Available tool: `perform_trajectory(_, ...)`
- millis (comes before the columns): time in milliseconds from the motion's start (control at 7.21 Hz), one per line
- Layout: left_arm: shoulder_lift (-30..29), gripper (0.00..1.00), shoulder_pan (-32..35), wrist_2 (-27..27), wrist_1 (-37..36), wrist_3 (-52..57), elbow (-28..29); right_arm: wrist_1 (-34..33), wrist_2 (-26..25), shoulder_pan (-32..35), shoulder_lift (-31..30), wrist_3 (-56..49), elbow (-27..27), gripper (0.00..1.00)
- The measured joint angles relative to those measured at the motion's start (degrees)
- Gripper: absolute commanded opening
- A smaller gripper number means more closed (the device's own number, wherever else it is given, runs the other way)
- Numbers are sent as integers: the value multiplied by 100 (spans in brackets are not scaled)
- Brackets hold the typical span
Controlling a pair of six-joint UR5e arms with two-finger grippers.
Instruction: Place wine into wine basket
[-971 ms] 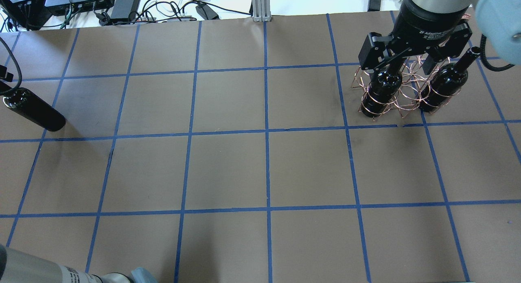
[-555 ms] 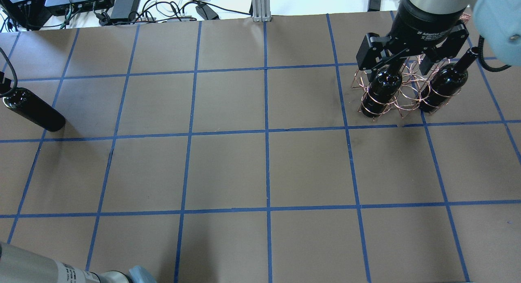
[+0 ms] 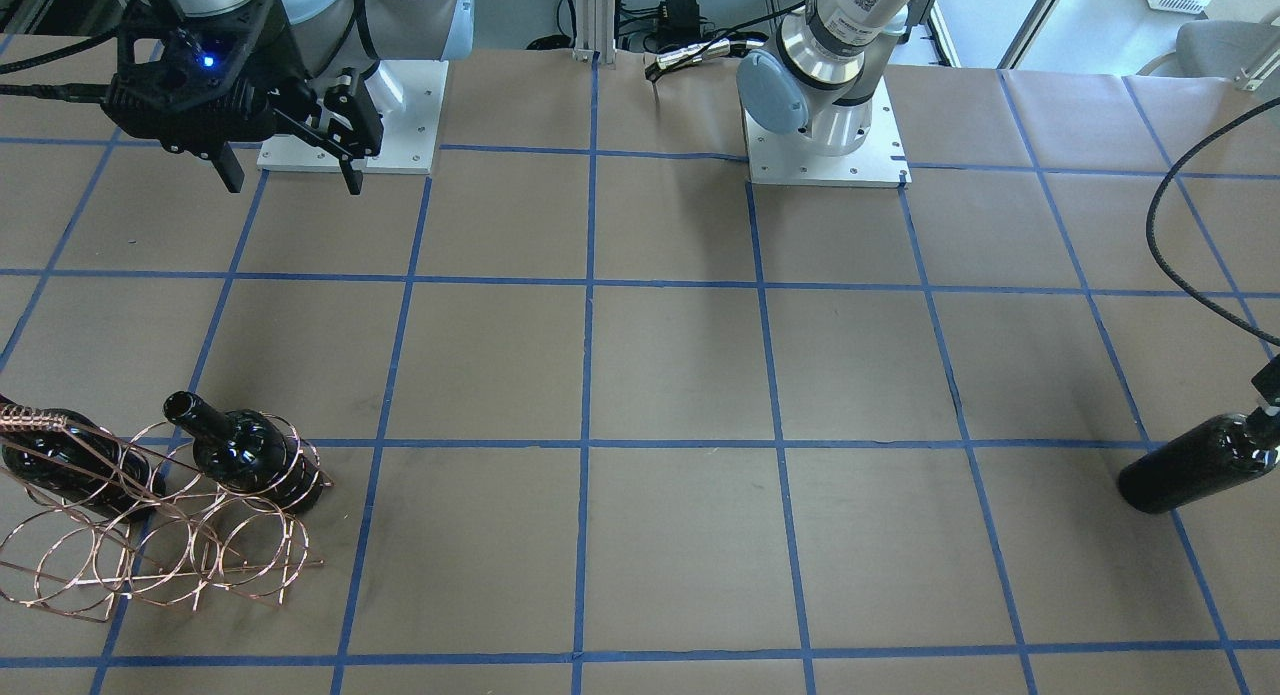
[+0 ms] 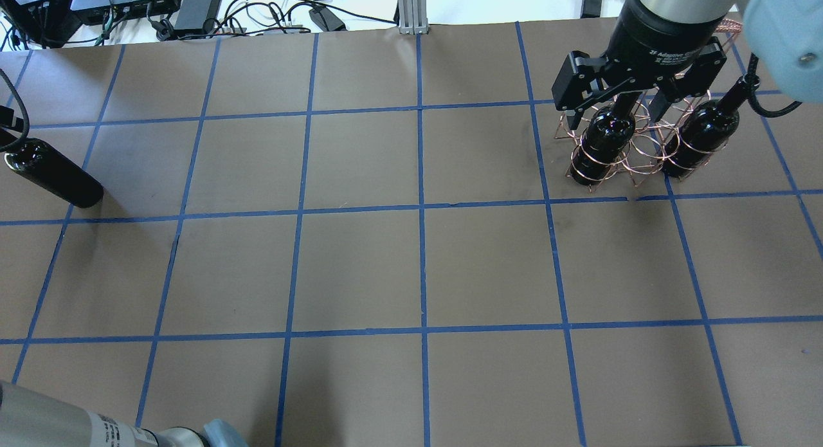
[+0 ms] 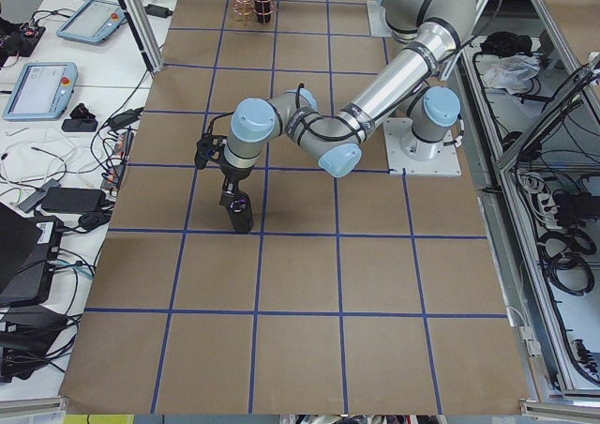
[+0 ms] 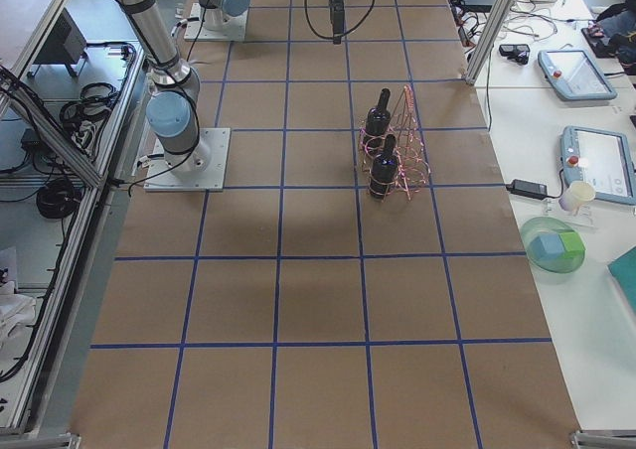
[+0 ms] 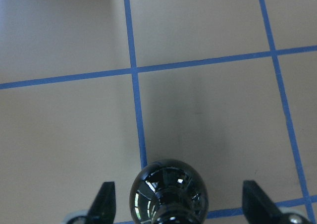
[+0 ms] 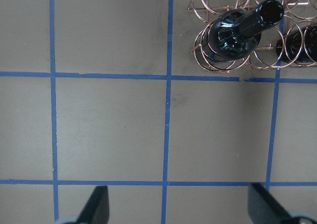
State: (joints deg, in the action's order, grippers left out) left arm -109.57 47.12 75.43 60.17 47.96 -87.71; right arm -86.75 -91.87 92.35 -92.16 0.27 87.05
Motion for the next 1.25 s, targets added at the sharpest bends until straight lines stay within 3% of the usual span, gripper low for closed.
perform_trajectory(416, 0, 50, -13, 14, 14, 27, -68, -37, 1, 1, -1, -7, 0, 100)
perform_trajectory(832, -15, 34, -122, 10, 30, 52, -121, -49, 0, 9, 13, 36, 4, 100)
perform_trajectory(1248, 5, 10, -153, 5, 57, 64, -128, -33, -4, 3, 220, 36, 12, 100)
